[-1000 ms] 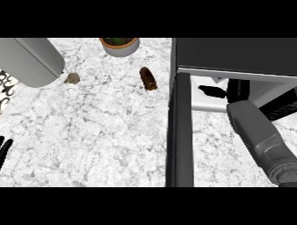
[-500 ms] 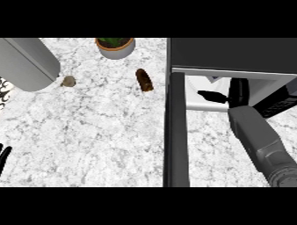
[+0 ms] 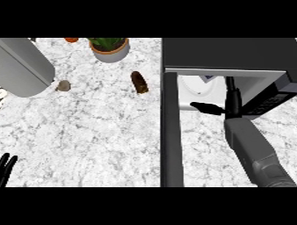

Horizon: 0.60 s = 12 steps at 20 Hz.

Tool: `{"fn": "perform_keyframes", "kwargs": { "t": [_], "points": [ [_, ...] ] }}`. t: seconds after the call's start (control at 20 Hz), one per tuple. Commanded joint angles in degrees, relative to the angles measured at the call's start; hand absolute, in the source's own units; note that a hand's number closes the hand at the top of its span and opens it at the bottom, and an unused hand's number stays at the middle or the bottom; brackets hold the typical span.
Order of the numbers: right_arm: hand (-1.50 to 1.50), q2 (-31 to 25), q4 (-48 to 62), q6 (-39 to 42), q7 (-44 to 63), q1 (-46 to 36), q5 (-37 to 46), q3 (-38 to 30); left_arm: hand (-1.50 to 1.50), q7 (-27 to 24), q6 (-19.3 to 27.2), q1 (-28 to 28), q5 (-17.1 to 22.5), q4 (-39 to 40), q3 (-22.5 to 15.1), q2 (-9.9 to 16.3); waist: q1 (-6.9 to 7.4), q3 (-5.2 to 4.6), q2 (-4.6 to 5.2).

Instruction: Pick up the milk, place it into the microwave and close the microwave

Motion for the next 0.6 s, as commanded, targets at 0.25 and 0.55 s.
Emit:
{"fn": "perform_keyframes", "kwargs": {
  "t": [0.25,0.55],
  "points": [
    [-1.5,4.96,-5.02,14.71,-5.87,10.35,-3.28,0.48,-1.5,-0.02,-5.3,3.27,-0.02,-1.48,-7.45,-0.93,-1.81,0.05,-0.41],
    [-1.5,7.48,-13.42,22.99,-7.61,20.84,-4.15,4.09,-1.5,2.68,-6.79,4.62,0.6,-4.82,-10.73,-0.96,-3.0,-0.02,-0.81]
  ]
}}
